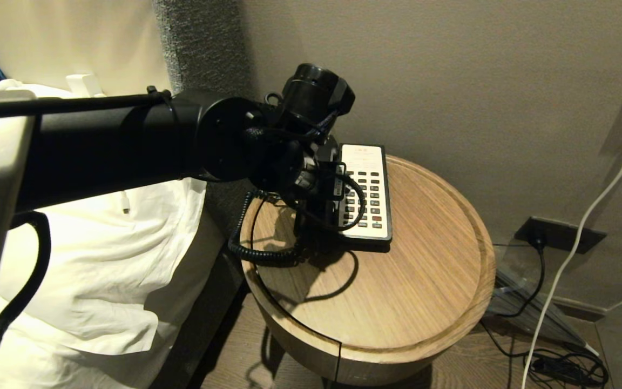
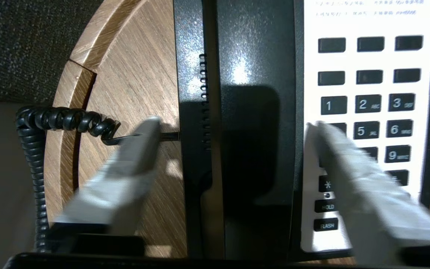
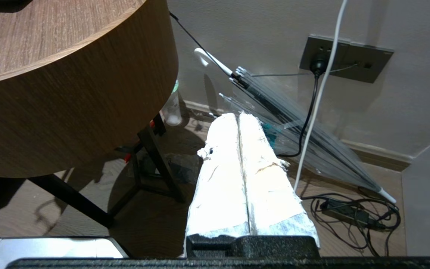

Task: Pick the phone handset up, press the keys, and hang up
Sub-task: Pick up the desk phone handset

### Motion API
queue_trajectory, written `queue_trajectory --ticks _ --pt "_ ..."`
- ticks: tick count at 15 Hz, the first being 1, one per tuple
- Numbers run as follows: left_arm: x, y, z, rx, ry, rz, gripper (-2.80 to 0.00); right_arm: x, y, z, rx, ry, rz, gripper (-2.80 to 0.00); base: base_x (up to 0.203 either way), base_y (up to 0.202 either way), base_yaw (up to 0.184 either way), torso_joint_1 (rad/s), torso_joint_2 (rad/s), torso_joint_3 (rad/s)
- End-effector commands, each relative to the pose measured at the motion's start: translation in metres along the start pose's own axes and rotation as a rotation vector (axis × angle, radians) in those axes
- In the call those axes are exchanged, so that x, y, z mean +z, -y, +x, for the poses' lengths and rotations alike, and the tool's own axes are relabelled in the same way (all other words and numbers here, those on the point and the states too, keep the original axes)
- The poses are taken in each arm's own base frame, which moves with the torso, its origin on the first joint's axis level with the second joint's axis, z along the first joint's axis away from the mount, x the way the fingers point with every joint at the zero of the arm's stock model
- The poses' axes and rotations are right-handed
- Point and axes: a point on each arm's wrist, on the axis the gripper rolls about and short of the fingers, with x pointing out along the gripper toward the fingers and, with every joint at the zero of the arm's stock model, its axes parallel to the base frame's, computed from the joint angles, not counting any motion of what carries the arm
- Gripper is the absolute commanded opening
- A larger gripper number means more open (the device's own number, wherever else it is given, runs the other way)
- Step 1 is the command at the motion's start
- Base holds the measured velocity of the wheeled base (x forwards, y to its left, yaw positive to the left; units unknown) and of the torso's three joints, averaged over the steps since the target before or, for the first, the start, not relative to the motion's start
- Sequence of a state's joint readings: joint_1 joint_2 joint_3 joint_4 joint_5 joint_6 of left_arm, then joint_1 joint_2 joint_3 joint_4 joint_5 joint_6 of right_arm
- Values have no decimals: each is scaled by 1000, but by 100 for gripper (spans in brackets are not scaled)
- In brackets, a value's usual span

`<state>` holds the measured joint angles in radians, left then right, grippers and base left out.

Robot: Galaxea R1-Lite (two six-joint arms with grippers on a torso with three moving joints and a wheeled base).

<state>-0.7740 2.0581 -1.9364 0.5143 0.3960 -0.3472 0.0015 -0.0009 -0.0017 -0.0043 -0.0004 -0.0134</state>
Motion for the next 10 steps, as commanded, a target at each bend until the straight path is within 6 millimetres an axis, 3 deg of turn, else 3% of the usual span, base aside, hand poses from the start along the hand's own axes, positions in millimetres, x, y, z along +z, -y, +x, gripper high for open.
queue_trajectory --ticks 1,10 --pt "-2 1 3 6 -9 13 -280 0 0 0 1 -1 0 -280 0 0 0 0 0 0" --pt "-3 8 -3 7 2 41 -280 0 0 0 1 -1 0 -280 0 0 0 0 0 0"
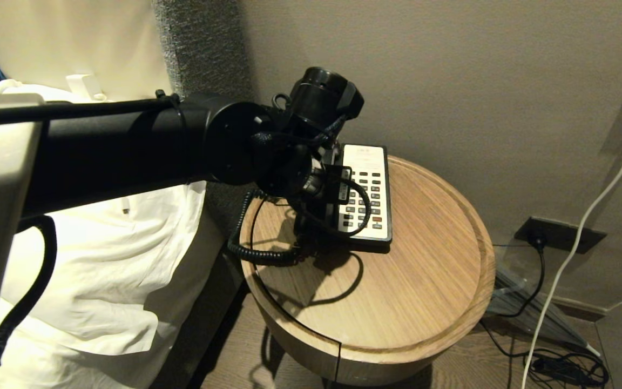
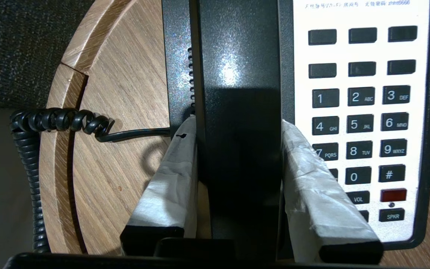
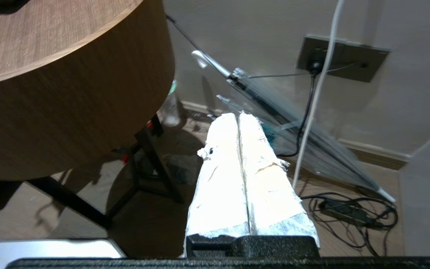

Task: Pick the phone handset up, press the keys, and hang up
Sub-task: Pick up the desk phone handset

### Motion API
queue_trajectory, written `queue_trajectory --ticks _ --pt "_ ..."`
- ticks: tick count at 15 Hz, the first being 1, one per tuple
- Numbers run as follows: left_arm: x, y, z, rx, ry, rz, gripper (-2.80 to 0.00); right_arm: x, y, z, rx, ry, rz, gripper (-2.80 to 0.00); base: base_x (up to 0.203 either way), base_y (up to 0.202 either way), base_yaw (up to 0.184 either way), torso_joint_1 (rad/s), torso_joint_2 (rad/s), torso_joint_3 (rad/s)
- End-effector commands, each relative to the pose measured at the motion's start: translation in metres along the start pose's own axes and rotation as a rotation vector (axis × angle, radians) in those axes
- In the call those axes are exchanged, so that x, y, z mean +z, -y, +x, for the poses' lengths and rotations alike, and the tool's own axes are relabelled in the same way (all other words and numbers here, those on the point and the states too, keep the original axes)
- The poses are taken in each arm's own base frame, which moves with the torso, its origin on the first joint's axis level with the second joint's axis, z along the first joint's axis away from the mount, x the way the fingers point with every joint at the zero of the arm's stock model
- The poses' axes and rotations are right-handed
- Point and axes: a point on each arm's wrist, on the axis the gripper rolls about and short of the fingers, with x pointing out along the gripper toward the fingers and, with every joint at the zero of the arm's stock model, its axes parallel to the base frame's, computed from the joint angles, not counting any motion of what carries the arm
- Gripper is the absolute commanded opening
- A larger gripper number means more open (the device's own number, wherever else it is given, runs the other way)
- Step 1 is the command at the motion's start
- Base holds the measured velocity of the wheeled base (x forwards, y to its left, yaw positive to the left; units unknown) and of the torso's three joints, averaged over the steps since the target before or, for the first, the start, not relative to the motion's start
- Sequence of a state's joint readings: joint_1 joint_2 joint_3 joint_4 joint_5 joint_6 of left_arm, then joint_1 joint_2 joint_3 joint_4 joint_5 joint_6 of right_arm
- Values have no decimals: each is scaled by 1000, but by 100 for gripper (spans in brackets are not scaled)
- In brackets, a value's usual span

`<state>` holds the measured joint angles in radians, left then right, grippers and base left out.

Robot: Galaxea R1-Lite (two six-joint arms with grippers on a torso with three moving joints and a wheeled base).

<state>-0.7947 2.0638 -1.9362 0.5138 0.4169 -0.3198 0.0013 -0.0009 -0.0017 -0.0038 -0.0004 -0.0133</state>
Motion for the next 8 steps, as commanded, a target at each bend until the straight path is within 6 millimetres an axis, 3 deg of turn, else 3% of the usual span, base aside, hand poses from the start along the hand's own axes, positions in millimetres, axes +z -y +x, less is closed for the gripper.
queue_trajectory --ticks 1,8 --pt "1 0 -4 2 3 -2 -280 0 0 0 1 0 -1 -280 0 0 0 0 0 0" --pt "11 -7 -26 -2 48 -20 -280 0 0 0 2 0 -1 -280 0 0 0 0 0 0"
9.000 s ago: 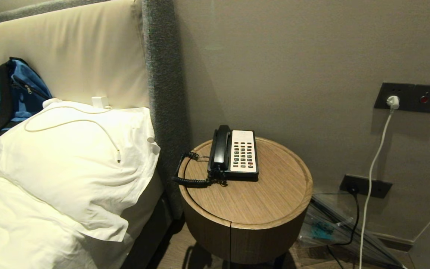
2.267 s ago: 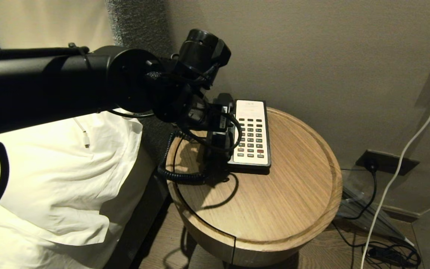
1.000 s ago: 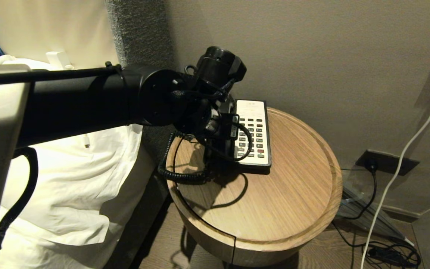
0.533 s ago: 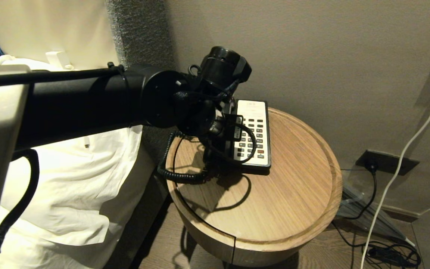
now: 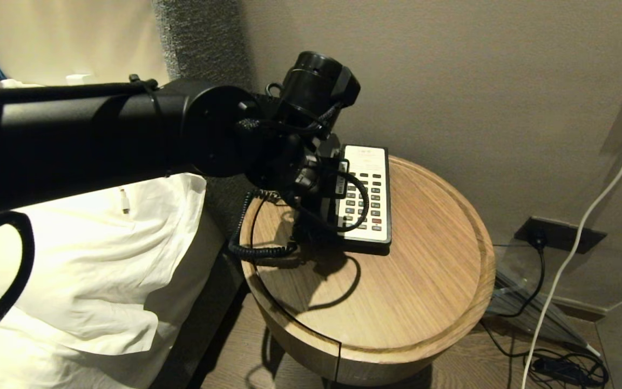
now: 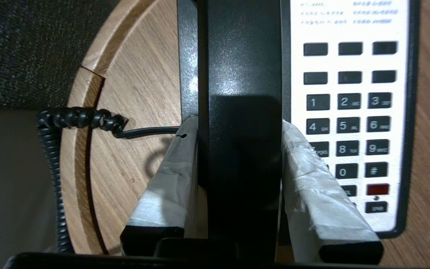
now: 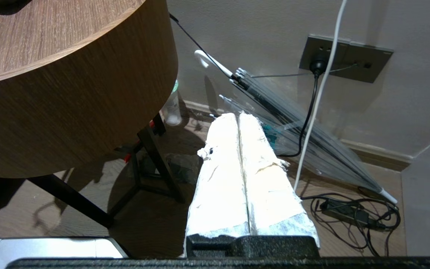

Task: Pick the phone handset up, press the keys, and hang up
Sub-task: Pick up the desk phone handset

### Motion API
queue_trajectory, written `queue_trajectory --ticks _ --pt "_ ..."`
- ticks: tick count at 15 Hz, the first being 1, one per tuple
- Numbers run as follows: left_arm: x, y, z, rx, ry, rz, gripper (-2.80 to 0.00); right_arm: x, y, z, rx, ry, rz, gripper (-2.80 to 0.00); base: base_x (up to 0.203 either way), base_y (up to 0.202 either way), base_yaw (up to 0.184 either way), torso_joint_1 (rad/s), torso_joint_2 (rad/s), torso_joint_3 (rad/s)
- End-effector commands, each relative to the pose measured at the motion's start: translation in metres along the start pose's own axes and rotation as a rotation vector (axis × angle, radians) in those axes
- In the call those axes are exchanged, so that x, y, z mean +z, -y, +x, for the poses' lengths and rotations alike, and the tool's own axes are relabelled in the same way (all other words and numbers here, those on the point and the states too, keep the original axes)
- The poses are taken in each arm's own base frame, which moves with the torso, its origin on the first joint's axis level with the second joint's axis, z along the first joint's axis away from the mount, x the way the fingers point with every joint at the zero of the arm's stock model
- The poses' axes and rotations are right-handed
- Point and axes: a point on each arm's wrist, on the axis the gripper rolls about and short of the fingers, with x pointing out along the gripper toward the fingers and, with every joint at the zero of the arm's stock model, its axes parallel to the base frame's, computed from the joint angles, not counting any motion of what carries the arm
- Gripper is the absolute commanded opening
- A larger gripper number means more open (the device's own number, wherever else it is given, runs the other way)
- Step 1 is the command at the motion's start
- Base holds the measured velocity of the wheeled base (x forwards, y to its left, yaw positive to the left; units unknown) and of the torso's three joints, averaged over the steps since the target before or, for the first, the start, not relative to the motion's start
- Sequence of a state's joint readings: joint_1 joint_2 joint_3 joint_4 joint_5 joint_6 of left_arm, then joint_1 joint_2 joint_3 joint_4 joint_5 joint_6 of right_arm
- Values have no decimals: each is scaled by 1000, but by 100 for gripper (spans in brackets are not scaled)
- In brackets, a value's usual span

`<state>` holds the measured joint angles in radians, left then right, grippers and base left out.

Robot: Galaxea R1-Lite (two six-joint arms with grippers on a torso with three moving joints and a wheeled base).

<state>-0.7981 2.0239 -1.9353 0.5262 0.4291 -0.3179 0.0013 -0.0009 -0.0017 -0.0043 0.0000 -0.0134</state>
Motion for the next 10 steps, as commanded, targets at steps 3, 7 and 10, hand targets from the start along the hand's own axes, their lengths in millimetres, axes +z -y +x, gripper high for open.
queue_trajectory --ticks 3,7,10 --pt "12 -8 -25 -19 53 -39 -280 0 0 0 0 -1 0 -280 0 0 0 0 0 0" --pt "25 -21 -60 -49 115 -110 -280 0 0 0 0 -1 0 -280 0 0 0 0 0 0" --pt "36 -33 -93 -94 172 -201 -280 0 0 0 2 -1 0 -280 0 0 0 0 0 0"
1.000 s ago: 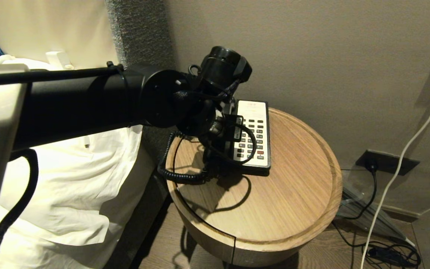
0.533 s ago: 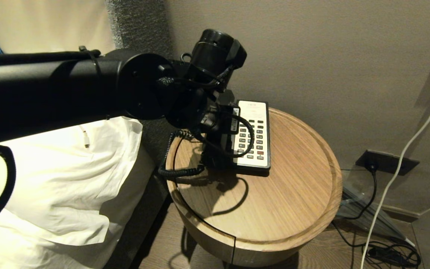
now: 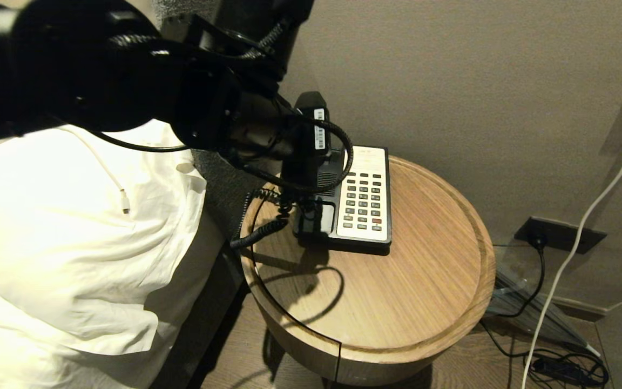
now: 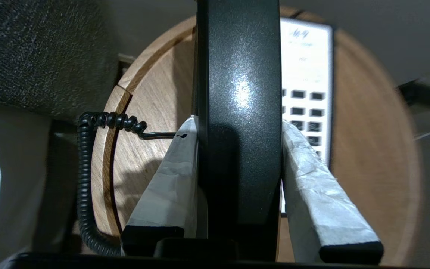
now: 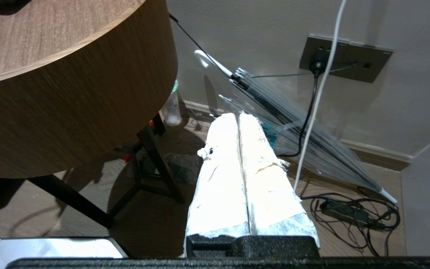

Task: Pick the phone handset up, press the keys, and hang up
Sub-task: Pick up the desk phone handset, then dial the number

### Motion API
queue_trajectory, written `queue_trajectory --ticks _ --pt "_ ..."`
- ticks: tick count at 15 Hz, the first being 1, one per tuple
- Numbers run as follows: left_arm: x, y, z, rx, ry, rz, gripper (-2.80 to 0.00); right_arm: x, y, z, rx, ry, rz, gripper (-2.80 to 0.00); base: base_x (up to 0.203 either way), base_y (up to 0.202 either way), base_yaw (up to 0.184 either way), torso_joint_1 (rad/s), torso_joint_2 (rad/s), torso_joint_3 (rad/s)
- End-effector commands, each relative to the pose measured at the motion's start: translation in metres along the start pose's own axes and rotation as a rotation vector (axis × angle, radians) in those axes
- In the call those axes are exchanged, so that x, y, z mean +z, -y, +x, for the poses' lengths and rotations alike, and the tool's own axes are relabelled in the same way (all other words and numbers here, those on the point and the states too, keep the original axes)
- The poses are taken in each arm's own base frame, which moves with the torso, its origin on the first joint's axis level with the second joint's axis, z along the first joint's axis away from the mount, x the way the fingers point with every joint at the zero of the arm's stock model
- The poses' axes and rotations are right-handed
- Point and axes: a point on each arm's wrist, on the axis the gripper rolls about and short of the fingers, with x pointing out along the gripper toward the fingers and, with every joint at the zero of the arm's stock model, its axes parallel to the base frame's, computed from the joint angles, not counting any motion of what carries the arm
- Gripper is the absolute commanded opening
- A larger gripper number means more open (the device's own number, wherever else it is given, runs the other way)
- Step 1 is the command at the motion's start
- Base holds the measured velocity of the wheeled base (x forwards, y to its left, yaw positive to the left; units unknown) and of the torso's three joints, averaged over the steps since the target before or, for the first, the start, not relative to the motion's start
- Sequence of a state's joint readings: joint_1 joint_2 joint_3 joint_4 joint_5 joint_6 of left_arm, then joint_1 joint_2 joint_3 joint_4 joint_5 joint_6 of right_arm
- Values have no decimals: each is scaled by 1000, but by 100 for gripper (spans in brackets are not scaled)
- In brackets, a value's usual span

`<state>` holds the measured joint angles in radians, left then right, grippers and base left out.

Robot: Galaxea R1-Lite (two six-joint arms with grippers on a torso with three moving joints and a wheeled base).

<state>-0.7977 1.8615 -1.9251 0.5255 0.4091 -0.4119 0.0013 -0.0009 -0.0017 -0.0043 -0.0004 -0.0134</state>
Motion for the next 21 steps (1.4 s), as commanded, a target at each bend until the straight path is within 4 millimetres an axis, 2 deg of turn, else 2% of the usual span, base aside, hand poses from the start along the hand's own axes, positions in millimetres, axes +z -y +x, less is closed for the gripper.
queue_trajectory --ticks 1,6,9,14,17,21 --pt "17 -9 -36 -47 61 -80 -280 0 0 0 1 -1 0 -280 0 0 0 0 0 0" --pt "32 -18 -87 -180 114 -192 -280 0 0 0 5 -2 -20 -280 0 0 0 0 0 0" --pt "36 -32 -122 -264 125 -279 -280 0 0 0 1 -2 -2 -280 0 0 0 0 0 0" --pt "0 -67 -161 -303 34 -388 -280 0 0 0 1 -2 1 -280 0 0 0 0 0 0" --pt "-9 -88 -191 -409 57 -487 -280 0 0 0 2 -1 -2 -280 0 0 0 0 0 0" --pt "-25 -108 -213 -460 115 -522 -280 0 0 -1 0 -25 -4 -280 0 0 0 0 0 0"
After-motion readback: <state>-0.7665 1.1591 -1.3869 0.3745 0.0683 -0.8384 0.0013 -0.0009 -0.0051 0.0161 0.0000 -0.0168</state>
